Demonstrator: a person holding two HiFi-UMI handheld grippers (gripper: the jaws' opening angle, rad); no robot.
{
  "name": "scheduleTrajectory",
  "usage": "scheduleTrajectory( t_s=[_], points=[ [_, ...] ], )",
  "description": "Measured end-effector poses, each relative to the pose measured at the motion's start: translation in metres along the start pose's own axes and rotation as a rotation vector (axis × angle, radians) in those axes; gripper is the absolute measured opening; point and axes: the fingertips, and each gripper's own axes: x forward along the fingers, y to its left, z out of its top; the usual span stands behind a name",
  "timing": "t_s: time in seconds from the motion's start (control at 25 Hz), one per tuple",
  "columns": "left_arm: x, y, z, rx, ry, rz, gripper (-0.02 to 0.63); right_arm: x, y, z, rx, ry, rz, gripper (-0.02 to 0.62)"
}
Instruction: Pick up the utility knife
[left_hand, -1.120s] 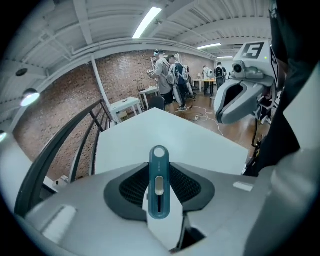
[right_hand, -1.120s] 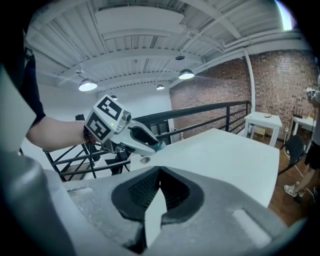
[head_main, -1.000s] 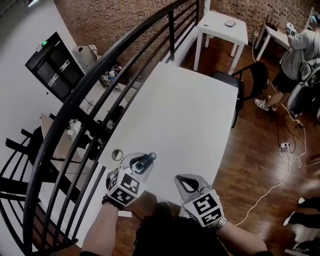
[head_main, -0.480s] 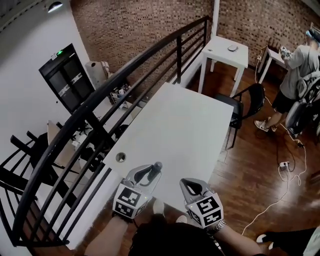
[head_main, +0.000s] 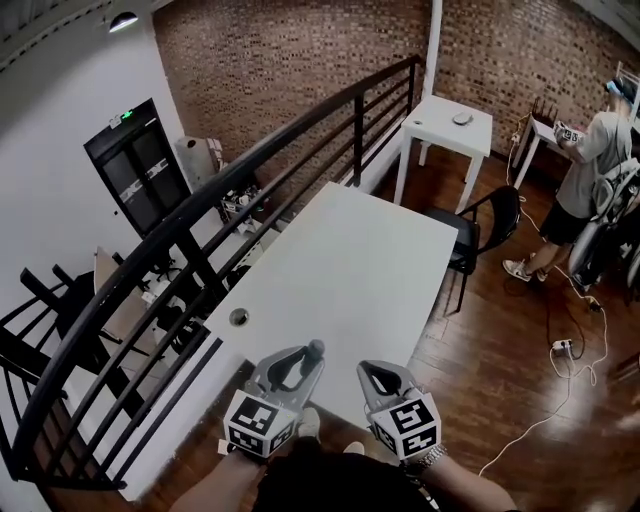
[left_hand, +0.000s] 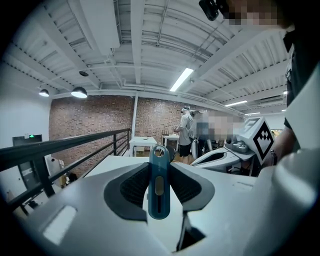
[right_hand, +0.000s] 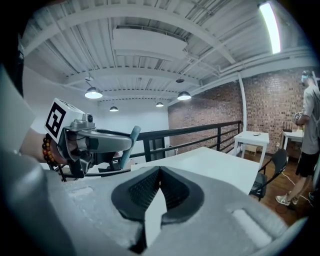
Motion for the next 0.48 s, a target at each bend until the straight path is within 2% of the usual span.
scheduleTrajectory(
  t_s=[0.48],
  points=[
    [-0.0056,-0.0105,0.0011,-0.017,-0.012,0.011,0.14,-0.0072,0.003,0.0082,-0.028,-0.022,-0.005,-0.008]
  ],
)
